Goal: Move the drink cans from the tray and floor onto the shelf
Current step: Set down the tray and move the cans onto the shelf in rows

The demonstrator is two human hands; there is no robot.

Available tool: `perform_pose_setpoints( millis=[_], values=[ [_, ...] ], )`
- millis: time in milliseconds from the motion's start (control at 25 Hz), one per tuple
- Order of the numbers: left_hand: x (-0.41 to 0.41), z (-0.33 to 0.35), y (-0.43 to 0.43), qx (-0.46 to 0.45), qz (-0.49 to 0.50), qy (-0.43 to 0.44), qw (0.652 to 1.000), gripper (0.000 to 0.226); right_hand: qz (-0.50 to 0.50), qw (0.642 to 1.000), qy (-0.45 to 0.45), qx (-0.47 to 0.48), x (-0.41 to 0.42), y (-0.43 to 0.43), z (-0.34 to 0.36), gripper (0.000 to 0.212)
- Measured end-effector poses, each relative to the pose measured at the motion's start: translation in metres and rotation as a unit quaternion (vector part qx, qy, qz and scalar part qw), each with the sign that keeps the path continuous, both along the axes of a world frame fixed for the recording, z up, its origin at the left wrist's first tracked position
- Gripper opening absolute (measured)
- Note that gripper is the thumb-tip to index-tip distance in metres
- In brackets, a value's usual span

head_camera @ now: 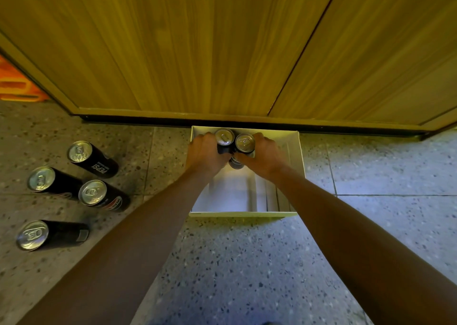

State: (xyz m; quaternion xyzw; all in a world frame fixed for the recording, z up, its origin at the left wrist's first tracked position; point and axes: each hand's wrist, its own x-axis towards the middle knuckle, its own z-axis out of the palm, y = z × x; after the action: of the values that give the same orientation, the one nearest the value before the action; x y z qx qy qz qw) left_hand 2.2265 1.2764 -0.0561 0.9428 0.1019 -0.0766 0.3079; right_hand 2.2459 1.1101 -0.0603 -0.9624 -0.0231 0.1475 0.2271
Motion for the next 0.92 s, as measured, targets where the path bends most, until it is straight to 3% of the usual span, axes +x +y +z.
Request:
perform_pose_setpoints(
  millis=[320,480,680,920],
  values=[
    [0.018,-0.025,-0.003,-0.092,0.04,-0.027,0.995,0.041,-0.058,0.991,-0.034,0.113,0.007,0.005,-0.013,0.05],
    [0.01,0.017,0.002,-0.127,0.018,-0.048,0.991,0.035,-0.069,0.988,-0.054,0.128,0.003,-0.002,0.027,0.049],
    [0.003,0.187,0.022,-0.177,-0.015,-0.051,0.983,0.033,-0.02,0.984,-0.069,0.162,-0.003,-0.005,0.201,0.044],
    [0.002,0.518,0.061,-0.147,-0.079,-0.076,0.983,0.041,0.049,0.984,-0.084,0.148,-0.003,0.017,0.537,0.05]
  ],
)
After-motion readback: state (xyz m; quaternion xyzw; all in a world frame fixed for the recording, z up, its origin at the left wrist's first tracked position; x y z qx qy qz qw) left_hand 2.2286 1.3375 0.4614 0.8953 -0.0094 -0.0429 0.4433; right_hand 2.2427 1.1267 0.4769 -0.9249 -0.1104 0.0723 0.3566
